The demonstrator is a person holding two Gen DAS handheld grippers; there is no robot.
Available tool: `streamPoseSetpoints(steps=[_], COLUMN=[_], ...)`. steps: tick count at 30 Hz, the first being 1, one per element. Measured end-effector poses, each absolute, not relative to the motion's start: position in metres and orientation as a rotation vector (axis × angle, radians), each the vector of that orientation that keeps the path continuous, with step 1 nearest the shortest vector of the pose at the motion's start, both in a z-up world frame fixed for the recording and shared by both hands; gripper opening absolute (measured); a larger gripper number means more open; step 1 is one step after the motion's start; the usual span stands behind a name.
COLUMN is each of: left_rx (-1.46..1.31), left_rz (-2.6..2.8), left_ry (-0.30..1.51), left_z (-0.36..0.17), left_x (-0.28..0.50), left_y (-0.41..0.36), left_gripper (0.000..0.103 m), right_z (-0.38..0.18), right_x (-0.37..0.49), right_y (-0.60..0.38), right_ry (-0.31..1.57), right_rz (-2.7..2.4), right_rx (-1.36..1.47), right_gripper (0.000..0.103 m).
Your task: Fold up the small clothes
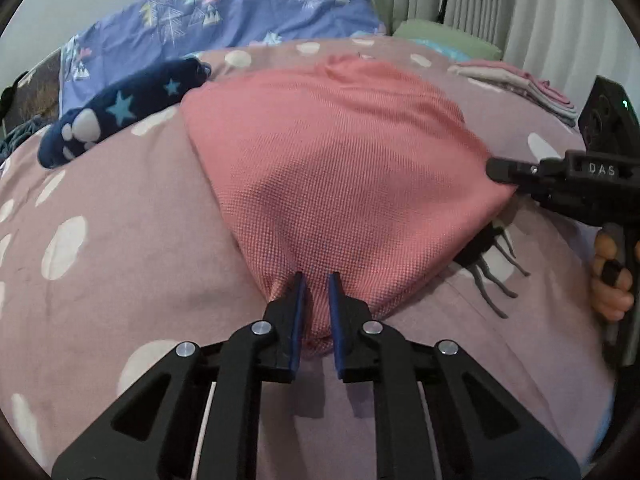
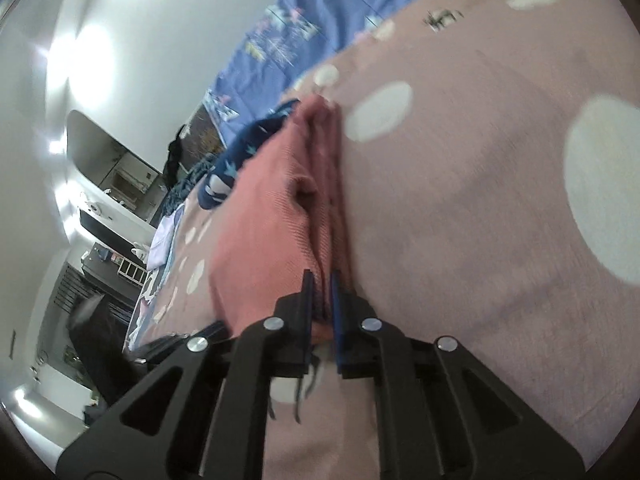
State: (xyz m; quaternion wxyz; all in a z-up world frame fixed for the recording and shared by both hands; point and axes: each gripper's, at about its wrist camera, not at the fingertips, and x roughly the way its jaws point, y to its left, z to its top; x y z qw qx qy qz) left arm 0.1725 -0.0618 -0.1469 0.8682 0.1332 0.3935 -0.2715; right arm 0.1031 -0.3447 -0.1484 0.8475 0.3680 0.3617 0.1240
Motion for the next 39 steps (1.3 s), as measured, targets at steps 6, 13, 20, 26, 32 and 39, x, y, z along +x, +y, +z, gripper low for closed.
streamPoseSetpoints(steps=[6,13,20,26,32,39], left_rx=[0.27,0.288,0.236,0.15,0.159,0.14], left_rz=[-0.577,-0.57,-0.598,-0.637,-0.634,-0.645], left_ry=[0.829,0.808,0.818,0.841,0.838,0.845], left_z=[-0.148,-0.146,-0.146,-0.148,-0.149,-0.149], left_x=[0.175,0.168,0.17,0.177,0.176,0.18], left_y=[-0.062,-0.059,-0.054,-0.045,-0.047,-0.043], left_gripper=[0.015,0.015,0.015,0.015,0.016,0.016], right_z=[-0.116,-0.076,-0.13,-0.101,-0.087,-0.107], right_x=[0.098,0.146,0.177,0.17,0.24,0.311], right_y=[-0.342,-0.32,-0.317,-0.327,-0.324,-0.339], right_ry=[0.767,0.703,0.833,0.754,0.807,0.792], right_rz=[0.217,0.361,0.052,0.114,0.221,0.373], right_rx=[0.584,0.463,0.268,0.301,0.325,0.548], right_gripper=[0.021,0.022,0.029,0.037,0.065,0.005])
